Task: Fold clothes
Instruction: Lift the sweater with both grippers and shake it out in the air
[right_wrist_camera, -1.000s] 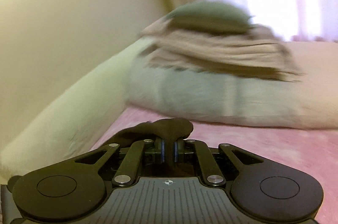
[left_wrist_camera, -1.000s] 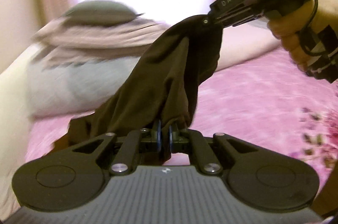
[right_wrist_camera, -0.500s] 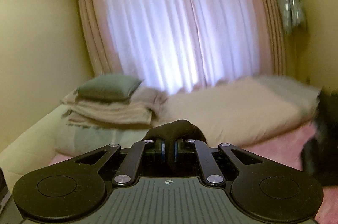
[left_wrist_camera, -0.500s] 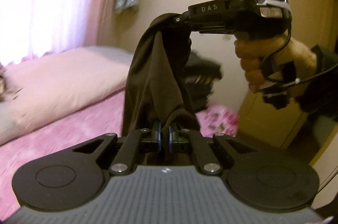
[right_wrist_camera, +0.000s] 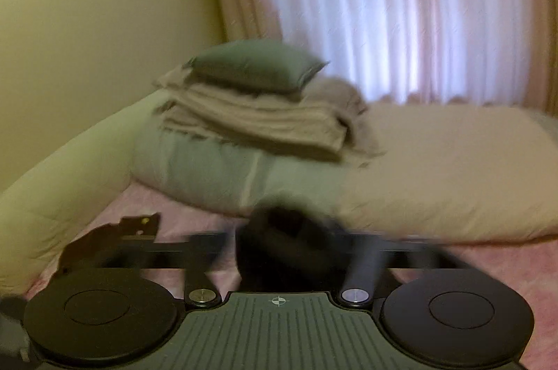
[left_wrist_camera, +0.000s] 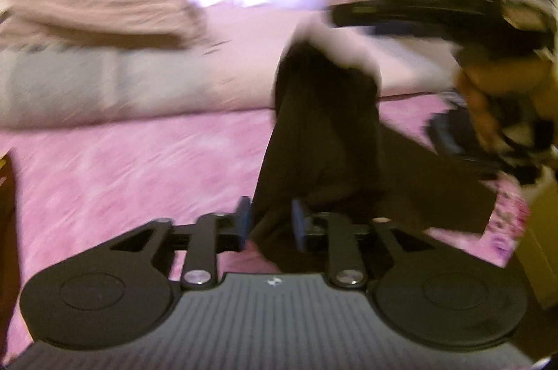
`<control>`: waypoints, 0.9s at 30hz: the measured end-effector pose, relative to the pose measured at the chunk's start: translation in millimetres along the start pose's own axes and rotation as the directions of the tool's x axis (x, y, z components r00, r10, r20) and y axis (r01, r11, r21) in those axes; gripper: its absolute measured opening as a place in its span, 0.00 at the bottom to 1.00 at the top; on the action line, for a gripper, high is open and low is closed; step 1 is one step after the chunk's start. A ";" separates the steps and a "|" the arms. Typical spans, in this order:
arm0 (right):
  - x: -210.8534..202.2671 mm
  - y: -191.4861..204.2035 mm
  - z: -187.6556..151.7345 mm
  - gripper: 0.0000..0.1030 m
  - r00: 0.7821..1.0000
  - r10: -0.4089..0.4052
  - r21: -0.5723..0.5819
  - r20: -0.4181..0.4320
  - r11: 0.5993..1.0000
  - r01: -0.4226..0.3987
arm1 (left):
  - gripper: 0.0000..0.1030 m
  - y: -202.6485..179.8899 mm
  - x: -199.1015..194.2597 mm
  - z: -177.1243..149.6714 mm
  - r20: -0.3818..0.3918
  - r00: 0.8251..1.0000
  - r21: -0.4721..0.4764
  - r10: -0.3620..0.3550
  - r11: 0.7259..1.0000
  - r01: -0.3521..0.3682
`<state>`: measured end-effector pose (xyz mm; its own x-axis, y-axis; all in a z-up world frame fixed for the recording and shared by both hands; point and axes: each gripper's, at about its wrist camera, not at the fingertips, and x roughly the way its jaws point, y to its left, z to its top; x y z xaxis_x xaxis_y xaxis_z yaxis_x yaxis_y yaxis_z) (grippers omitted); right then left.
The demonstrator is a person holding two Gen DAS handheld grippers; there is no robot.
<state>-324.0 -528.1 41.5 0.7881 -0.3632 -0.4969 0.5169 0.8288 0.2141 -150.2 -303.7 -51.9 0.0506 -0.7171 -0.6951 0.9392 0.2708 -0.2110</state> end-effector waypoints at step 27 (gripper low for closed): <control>59.3 -191.9 -169.4 0.94 0.828 -0.201 -0.102 -0.524 0.980 0.173 | 0.66 -182.4 245.2 -86.6 -0.345 0.938 0.083 -0.035 0.994 0.067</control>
<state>-433.1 -636.6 -171.6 0.3739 -0.2439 -0.8948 0.6088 0.7924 0.0383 -338.5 -473.3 -243.3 -0.1020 -0.4606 -0.8817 0.9654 0.1681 -0.1995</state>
